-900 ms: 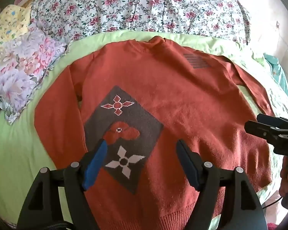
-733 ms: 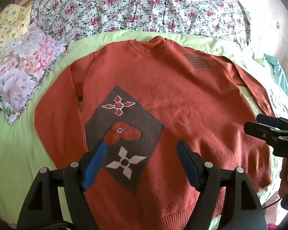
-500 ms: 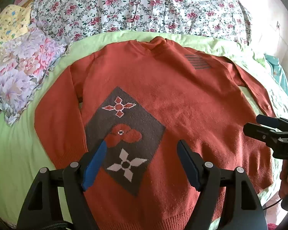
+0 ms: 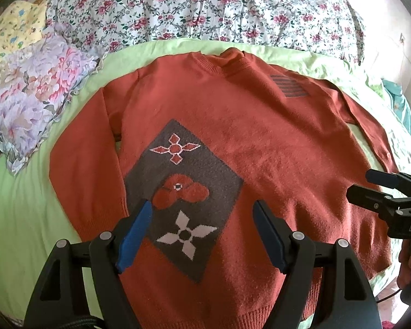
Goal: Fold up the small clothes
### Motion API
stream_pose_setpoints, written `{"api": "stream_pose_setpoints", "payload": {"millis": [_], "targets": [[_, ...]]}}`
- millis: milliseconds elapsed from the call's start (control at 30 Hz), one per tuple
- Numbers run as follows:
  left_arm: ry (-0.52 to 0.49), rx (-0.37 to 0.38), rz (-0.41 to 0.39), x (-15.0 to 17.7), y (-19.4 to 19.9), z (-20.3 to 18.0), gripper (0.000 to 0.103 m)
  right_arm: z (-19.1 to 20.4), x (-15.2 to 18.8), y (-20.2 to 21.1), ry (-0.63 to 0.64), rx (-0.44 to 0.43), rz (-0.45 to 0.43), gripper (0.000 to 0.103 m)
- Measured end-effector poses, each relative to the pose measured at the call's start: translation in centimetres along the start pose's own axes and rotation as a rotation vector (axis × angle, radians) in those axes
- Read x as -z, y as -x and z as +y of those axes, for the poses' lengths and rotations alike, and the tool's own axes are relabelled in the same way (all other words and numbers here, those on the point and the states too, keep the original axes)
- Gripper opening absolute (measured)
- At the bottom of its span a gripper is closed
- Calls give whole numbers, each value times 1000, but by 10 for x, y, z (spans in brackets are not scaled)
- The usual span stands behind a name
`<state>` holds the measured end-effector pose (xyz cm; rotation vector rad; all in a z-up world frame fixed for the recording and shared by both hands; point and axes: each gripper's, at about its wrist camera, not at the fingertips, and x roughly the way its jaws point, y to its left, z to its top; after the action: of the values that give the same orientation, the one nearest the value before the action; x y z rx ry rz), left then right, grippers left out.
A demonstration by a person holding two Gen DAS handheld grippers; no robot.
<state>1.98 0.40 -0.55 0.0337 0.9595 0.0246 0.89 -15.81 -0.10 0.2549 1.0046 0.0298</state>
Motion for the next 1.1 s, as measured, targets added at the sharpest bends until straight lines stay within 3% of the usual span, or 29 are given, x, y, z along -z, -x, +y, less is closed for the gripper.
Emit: {"api": "stream_pose_setpoints", "payload": {"millis": [67,300,433,567,1100], "targets": [[37,52,-41,0,1,2,77,2,0,-1,7,11,17,89],[43,42,44,3,1,3,77,3,3,-2,30,40,16,89],[44,50,40,4,2,2,77,2,5,-1,21,16,10,89],[-1,-2,21,7,6,-2,77,4,7,1,28,8,1,89],[-9,40,9,3,5,-7,78,2,8,5,13,12,-2,89]]}}
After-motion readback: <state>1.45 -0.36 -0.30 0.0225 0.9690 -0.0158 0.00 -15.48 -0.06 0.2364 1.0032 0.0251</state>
